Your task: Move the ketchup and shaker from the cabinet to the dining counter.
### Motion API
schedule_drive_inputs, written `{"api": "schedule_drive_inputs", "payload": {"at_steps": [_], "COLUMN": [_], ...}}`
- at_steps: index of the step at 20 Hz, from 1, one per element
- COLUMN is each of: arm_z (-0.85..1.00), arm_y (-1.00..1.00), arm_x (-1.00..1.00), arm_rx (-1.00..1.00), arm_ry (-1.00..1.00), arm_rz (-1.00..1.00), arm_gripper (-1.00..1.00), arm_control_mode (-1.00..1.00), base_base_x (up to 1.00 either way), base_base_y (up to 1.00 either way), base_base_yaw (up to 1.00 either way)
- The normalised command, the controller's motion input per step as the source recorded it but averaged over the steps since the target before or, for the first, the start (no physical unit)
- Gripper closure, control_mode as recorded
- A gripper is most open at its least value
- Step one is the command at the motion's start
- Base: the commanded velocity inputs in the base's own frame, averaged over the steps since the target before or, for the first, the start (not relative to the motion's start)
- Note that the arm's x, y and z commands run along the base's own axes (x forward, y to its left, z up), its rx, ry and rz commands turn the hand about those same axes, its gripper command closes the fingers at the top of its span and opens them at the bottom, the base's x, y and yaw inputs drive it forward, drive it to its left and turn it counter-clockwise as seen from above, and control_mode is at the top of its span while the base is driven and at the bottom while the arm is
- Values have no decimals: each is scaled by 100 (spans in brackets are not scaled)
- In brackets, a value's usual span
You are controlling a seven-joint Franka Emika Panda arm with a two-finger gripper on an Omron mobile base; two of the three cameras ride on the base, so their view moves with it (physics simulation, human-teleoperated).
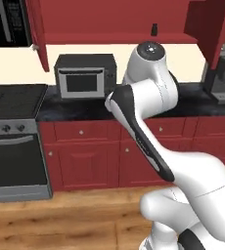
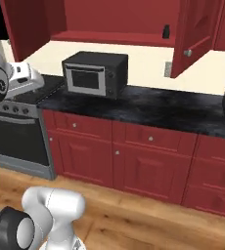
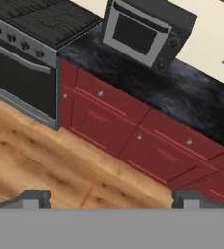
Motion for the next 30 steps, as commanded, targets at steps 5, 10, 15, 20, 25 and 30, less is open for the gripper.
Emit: {"api": "schedule_drive_inputs", "payload": {"at_steps": [5,10,15,20,25,30], "arm_z": [0,0,0,0,0,0], "arm_y": [0,0,0,0,0,0], "arm_x": [0,0,0,0,0,0], "arm_rx": [0,0,0,0,0,0], "arm_ry": [0,0,0,0,0,0], "arm_rz": [0,0,0,0,0,0], "arm_gripper": [-100,-100,-100,-100,-100,-100], "arm_control_mode": [100,100,100,100,100,100], "base_base_x": [43,67,72,69,59,58], "base_base_y": [-44,-5,0,0,1,23], "base_base_yaw": [-45,-39,-37,-37,-34,-20]}}
